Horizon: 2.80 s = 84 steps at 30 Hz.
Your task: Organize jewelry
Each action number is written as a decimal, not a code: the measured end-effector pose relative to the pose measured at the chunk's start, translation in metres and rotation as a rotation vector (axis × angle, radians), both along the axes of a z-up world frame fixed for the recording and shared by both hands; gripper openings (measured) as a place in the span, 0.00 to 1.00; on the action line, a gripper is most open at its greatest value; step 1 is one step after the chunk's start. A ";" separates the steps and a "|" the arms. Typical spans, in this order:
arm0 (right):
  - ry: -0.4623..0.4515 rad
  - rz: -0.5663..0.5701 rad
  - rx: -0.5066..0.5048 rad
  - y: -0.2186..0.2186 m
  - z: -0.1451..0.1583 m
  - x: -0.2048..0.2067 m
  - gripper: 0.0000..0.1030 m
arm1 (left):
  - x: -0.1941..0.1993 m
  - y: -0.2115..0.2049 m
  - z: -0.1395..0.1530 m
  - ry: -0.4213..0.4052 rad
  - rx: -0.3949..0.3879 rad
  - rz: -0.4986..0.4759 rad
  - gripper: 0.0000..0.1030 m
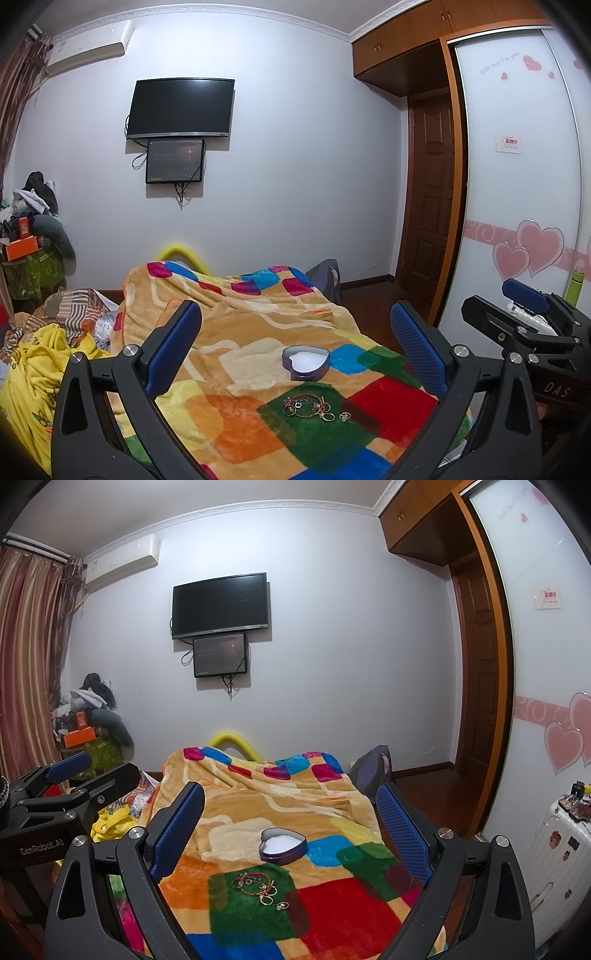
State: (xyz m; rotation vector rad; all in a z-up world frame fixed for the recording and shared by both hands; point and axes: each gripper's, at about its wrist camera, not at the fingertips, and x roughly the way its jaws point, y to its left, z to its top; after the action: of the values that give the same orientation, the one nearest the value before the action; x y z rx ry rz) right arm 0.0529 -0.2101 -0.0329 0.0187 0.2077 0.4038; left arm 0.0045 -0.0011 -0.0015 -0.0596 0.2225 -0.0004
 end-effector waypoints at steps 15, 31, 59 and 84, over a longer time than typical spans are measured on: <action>0.002 0.000 0.001 0.000 0.002 -0.002 0.90 | -0.001 -0.001 -0.002 0.004 -0.007 0.001 1.00; 0.010 0.005 0.005 0.001 0.004 -0.006 0.90 | 0.001 0.001 -0.002 0.015 -0.012 0.006 1.00; 0.100 -0.010 -0.023 -0.001 -0.017 0.023 0.90 | 0.032 0.014 -0.024 0.099 -0.027 0.014 1.00; 0.595 0.153 -0.213 0.029 -0.159 0.109 0.55 | 0.133 0.044 -0.168 0.607 -0.069 -0.012 0.70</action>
State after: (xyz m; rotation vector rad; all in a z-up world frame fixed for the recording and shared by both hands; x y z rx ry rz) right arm 0.1615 -0.1809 -0.1916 -0.0880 0.8419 0.5203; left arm 0.1380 0.0429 -0.1699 -0.1264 0.8299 -0.0024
